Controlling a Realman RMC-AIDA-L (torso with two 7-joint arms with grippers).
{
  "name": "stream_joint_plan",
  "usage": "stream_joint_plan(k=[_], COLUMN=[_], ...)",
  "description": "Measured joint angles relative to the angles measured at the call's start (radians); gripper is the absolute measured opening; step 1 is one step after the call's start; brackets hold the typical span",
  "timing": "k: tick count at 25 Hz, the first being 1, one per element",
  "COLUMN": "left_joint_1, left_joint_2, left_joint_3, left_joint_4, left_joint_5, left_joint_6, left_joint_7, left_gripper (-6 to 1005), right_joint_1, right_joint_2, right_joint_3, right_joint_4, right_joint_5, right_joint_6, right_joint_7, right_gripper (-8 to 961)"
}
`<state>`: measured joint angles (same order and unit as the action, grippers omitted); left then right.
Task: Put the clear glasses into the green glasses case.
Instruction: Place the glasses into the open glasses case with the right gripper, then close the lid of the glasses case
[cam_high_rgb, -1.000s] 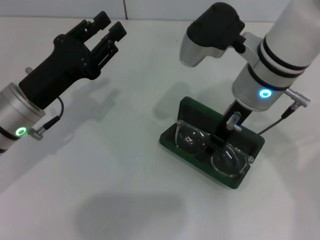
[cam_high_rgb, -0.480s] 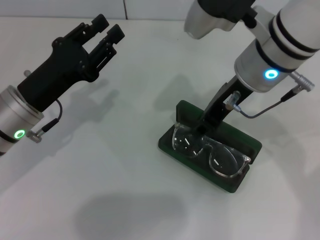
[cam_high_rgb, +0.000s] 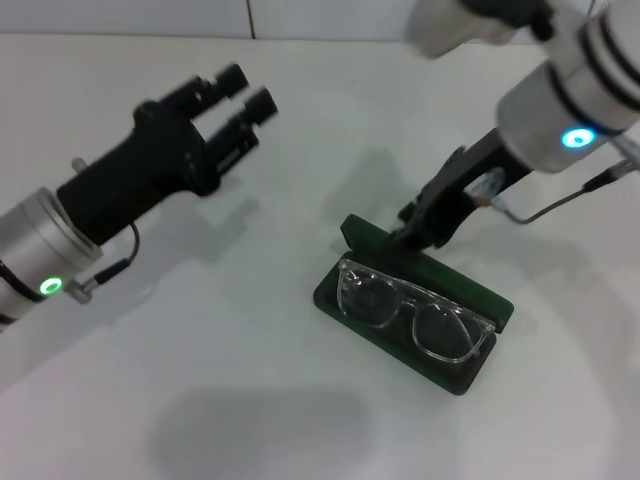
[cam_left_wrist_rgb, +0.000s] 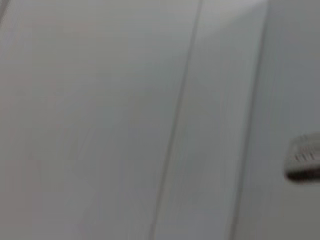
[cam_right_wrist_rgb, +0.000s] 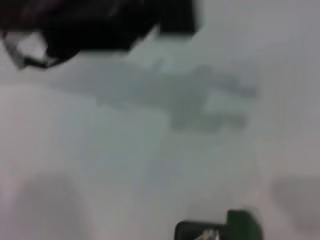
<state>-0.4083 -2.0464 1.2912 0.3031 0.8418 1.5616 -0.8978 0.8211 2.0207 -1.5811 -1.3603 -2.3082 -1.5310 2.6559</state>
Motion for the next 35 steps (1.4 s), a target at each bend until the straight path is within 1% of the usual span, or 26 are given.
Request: stream_joint_plan(k=[2,5,6,7,12,14,16,18,20,22,23,26,29,31,32,34,35], left_joint_1=[-0.004,-0.006,-0.006,-0.006,-0.001,0.002,0.002,-0.002,-0.010,-0.019,-0.023,-0.033,-0.028,-0.016,-0.009,0.008,0.018], left_joint_2=[0.004,0.009,0.010,0.013,0.020,0.020,0.019,0.014,0.007,0.001,0.000,-0.001,0.001,0.000,-0.002,-0.011,-0.016], left_joint_3=[0.000,0.000,0.001,0.001,0.000,0.000,0.000,0.000,-0.001,-0.001,-0.001,-0.005,-0.014,-0.054,-0.080,-0.149,-0.196], left_joint_4=[0.002,0.002,0.002,0.002,0.026,0.045,0.052,0.053,0.053,0.053,0.053,0.054,0.054,0.054,0.055,0.059,0.064], left_joint_5=[0.044,0.107,0.127,0.151,0.273,0.338,0.378,0.400,0.406,0.407,0.407,0.406,0.391,0.378,0.374,0.374,0.373], left_joint_6=[0.000,0.000,0.000,-0.001,-0.001,-0.002,-0.008,-0.032,-0.075,-0.095,-0.097,-0.098,-0.097,-0.097,-0.097,-0.093,-0.091], left_joint_7=[-0.015,-0.023,-0.021,-0.018,-0.010,-0.010,-0.011,-0.011,-0.014,-0.017,-0.017,-0.017,-0.018,-0.019,-0.018,-0.017,-0.017], left_gripper=[491,491,490,490,490,490,490,490,490,490,490,490,490,490,490,490,490], right_joint_1=[-0.042,-0.130,-0.159,-0.209,-0.364,-0.408,-0.425,-0.418,-0.407,-0.348,-0.335,-0.273,-0.217,-0.192,-0.187,-0.175,-0.160], right_joint_2=[0.001,0.001,0.001,-0.001,-0.001,0.001,0.000,-0.002,-0.004,-0.005,-0.004,-0.002,-0.003,0.000,0.001,0.001,0.001], right_joint_3=[0.042,0.096,0.107,0.117,0.136,0.154,0.179,0.207,0.213,0.208,0.207,0.201,0.187,0.165,0.154,0.124,0.090], right_joint_4=[-0.032,-0.082,-0.096,-0.110,-0.121,-0.114,-0.096,-0.064,-0.054,-0.035,-0.032,-0.010,0.011,0.015,0.015,0.016,0.017], right_joint_5=[0.007,0.029,0.048,0.079,0.154,0.174,0.208,0.249,0.259,0.262,0.260,0.252,0.214,0.176,0.167,0.155,0.140], right_joint_6=[0.003,0.040,0.060,0.084,0.106,0.112,0.115,0.110,0.103,0.053,0.041,-0.006,-0.020,-0.019,-0.018,-0.010,0.000], right_joint_7=[-0.039,-0.117,-0.148,-0.202,-0.408,-0.465,-0.493,-0.507,-0.508,-0.485,-0.476,-0.412,-0.342,-0.303,-0.293,-0.270,-0.245], right_gripper=[359,360,361,361,362,363,364,364,365,365,366,366,367,368,383,413,428])
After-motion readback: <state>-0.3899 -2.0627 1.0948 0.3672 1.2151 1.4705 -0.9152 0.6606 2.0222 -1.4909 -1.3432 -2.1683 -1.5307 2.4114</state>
